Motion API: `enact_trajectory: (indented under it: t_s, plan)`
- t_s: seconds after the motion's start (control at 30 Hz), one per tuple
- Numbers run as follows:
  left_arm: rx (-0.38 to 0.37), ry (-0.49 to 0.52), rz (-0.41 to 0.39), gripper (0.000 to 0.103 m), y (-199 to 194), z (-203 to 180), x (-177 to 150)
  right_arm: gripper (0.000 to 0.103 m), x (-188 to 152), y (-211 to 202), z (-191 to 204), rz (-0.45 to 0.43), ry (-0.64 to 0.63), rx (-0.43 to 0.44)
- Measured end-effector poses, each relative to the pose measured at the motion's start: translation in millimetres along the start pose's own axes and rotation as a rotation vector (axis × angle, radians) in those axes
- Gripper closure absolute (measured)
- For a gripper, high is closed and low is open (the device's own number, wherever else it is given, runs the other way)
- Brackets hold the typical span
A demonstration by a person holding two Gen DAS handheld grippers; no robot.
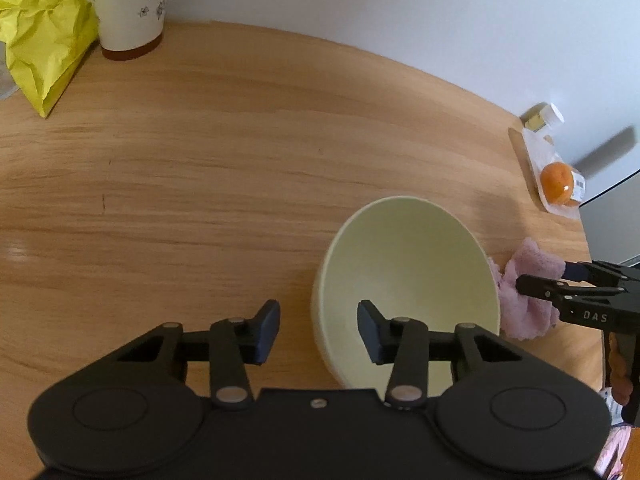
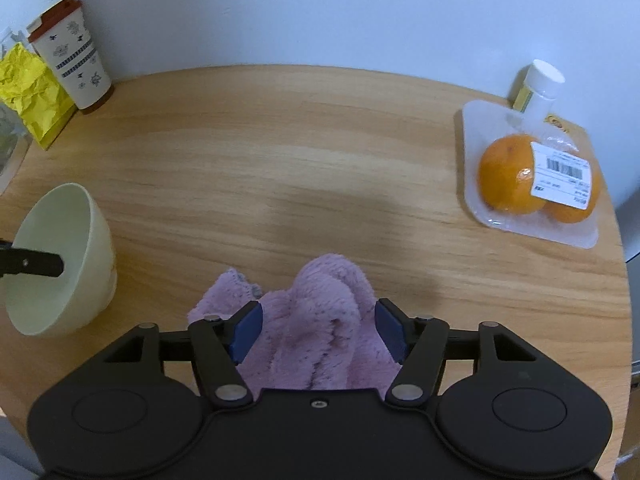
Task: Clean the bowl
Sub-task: 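Grasp the pink towel with the right tool while the left tool approaches the bowl rim, then grip the bowl rim with the left tool while the right tool lifts the towel into the bowl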
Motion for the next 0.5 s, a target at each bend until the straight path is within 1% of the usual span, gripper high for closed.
enact_trajectory:
  t_s: [0.03, 0.07, 0.1, 0.13, 0.17, 0.23, 0.27, 0.4, 0.47, 0.5]
  plan:
    - [-0.010, -0.005, 0.010, 0.061, 2.1, 0.6, -1.2, 0.044, -0.8, 0.2, 0.9, 0.002, 0.000, 0.006]
    - [-0.024, -0.009, 0.019, 0.061, 3.6, 0.6, -2.1, 0.050, -1.3, 0.1, 1.2, 0.005, 0.003, 0.014]
    - [-0.039, -0.012, 0.027, 0.061, 4.7, 0.2, -2.6, 0.053, -1.9, -0.1, 1.1, 0.010, 0.010, 0.023]
    - [-0.078, -0.020, 0.033, 0.064, 5.6, -1.6, -3.1, 0.055, -2.6, -0.1, 0.7, 0.016, 0.019, 0.030]
    - [-0.095, -0.025, 0.032, 0.064, 5.7, -2.0, -3.0, 0.058, -3.1, 0.5, -0.3, 0.020, 0.032, 0.035]
    - [-0.075, -0.024, 0.030, 0.064, 6.0, -0.1, -2.2, 0.069, -3.6, 1.0, -2.8, 0.022, 0.061, 0.052]
    - [-0.059, -0.016, 0.036, 0.064, 7.3, 1.1, -2.5, 0.079, -3.6, 0.8, -4.3, 0.024, 0.078, 0.057]
    - [-0.057, -0.002, 0.040, 0.064, 9.3, 0.8, -3.0, 0.085, -1.3, -3.1, -6.1, 0.028, 0.093, 0.064]
    - [-0.052, 0.001, 0.040, 0.071, 9.8, 0.8, -3.1, 0.086, -0.4, -6.4, -5.6, 0.024, 0.087, 0.067]
    - [-0.053, 0.005, 0.046, 0.079, 10.6, 0.1, -4.0, 0.087, 1.5, -7.3, -4.8, 0.022, 0.090, 0.075]
Point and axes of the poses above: each gripper's, at about its wrist camera, not at the fingertips, and y roughly the way its jaws point, z to its left, x to its top, the point moved 9 cm from there along y, roughly the way its jaws point, and after that the axes turned 1 degree about z, right-handed, at the moved point
